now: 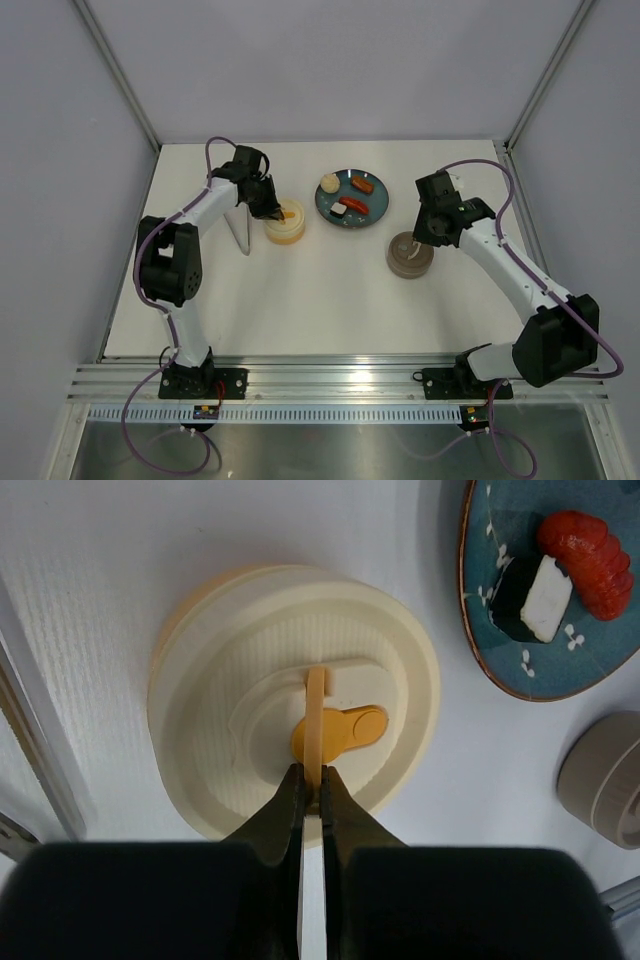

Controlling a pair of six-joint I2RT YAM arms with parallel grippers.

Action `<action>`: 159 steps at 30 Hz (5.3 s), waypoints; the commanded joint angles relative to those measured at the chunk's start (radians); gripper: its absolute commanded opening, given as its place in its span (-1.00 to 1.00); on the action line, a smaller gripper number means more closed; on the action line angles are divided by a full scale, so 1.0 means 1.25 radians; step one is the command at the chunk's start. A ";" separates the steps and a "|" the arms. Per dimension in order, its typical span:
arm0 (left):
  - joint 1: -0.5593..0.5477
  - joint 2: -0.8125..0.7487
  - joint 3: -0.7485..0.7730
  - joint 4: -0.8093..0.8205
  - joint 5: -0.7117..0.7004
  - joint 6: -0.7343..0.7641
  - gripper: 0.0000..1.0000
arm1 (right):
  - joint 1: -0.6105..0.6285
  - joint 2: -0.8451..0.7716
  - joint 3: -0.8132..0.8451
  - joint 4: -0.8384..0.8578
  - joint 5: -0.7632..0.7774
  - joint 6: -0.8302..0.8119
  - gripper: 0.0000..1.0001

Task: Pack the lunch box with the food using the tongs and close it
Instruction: Close the box lid on the packing box.

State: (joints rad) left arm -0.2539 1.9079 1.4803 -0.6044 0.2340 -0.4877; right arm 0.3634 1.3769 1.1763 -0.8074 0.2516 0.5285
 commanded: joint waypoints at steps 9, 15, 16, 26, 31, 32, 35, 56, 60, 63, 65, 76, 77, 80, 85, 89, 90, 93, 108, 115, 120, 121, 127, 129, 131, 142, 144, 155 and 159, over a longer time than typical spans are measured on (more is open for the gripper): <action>0.021 -0.043 -0.059 0.052 0.037 -0.033 -1.00 | -0.004 -0.057 -0.007 -0.004 0.029 0.013 -0.57; 0.020 -0.028 -0.058 0.042 0.023 -0.025 -1.00 | -0.005 -0.061 -0.012 -0.004 0.027 0.016 -0.57; 0.020 -0.026 -0.055 0.038 0.021 -0.021 -1.00 | -0.004 -0.062 -0.013 -0.004 0.027 0.018 -0.57; -0.029 -0.021 0.028 -0.048 -0.079 0.033 -0.09 | -0.004 -0.068 -0.013 -0.006 0.028 0.017 -0.57; -0.068 -0.014 0.098 -0.093 -0.152 0.058 0.07 | -0.005 -0.079 -0.008 -0.013 0.032 0.014 -0.56; -0.074 -0.014 0.105 -0.097 -0.160 0.060 0.07 | -0.004 -0.081 -0.008 -0.014 0.031 0.013 -0.56; -0.099 -0.016 0.129 -0.112 -0.221 0.075 0.12 | -0.004 -0.082 -0.010 -0.016 0.031 0.012 -0.56; -0.132 0.144 0.161 -0.120 -0.276 0.098 0.35 | -0.005 -0.073 -0.013 -0.014 0.020 0.015 -0.56; -0.133 0.143 0.155 -0.128 -0.273 0.093 0.31 | -0.004 -0.078 -0.016 -0.018 0.022 0.012 -0.56; -0.134 0.096 0.157 -0.132 -0.293 0.096 0.30 | -0.005 -0.079 -0.012 -0.018 0.025 0.012 -0.56; -0.133 0.056 0.170 -0.135 -0.309 0.098 0.31 | -0.005 -0.077 -0.007 -0.018 0.022 0.010 -0.56; -0.134 0.021 0.225 -0.114 -0.379 0.093 0.37 | -0.004 -0.068 0.010 -0.020 0.015 0.009 -0.56; -0.133 0.031 0.227 -0.118 -0.370 0.088 0.36 | -0.005 -0.067 0.009 -0.020 0.016 0.009 -0.56; -0.133 0.054 0.218 -0.114 -0.344 0.081 0.33 | -0.005 -0.068 0.008 -0.024 0.020 0.009 -0.56; -0.133 0.038 0.174 -0.099 -0.326 0.075 0.33 | -0.004 -0.068 0.004 -0.025 0.025 0.008 -0.56; -0.133 0.025 0.173 -0.113 -0.321 0.081 0.33 | -0.005 -0.060 0.006 -0.018 0.020 0.009 -0.56; -0.133 0.025 0.177 -0.119 -0.321 0.082 0.33 | -0.005 -0.058 0.006 -0.018 0.018 0.008 -0.56; -0.133 0.032 0.184 -0.137 -0.315 0.085 0.33 | -0.004 -0.055 0.006 -0.014 0.016 0.010 -0.56; -0.133 0.087 0.188 -0.141 -0.310 0.082 0.36 | -0.005 -0.060 -0.005 -0.017 0.017 0.013 -0.56; -0.133 0.109 0.183 -0.128 -0.309 0.080 0.36 | -0.004 -0.068 -0.010 -0.019 0.021 0.012 -0.56; -0.133 0.118 0.178 -0.123 -0.309 0.080 0.36 | -0.005 -0.072 -0.013 -0.017 0.020 0.014 -0.56; -0.133 0.118 0.178 -0.124 -0.310 0.078 0.39 | -0.004 -0.071 -0.014 -0.018 0.020 0.015 -0.56; -0.133 0.114 0.177 -0.132 -0.320 0.082 0.55 | -0.005 -0.071 -0.013 -0.017 0.017 0.014 -0.56; -0.136 0.106 0.178 -0.132 -0.322 0.085 0.56 | -0.005 -0.071 -0.013 -0.018 0.014 0.014 -0.56; -0.139 0.091 0.183 -0.136 -0.341 0.091 0.57 | -0.005 -0.073 -0.014 -0.017 0.014 0.015 -0.56; -0.144 0.014 0.206 -0.146 -0.350 0.101 0.74 | -0.005 -0.070 -0.007 -0.019 0.011 0.016 -0.56; -0.149 -0.003 0.204 -0.145 -0.357 0.098 0.61 | -0.004 -0.068 -0.005 -0.019 0.010 0.017 -0.56; -0.158 -0.005 0.204 -0.145 -0.390 0.083 0.05 | -0.005 -0.068 0.000 -0.020 0.004 0.015 -0.56; -0.158 0.012 0.205 -0.144 -0.395 0.074 0.04 | -0.004 -0.067 -0.002 -0.019 0.004 0.015 -0.56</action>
State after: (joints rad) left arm -0.4515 1.9343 1.7000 -0.8097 -0.2222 -0.3767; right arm 0.3634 1.3094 1.1568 -0.8360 0.2497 0.5430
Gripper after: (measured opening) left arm 0.525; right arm 0.219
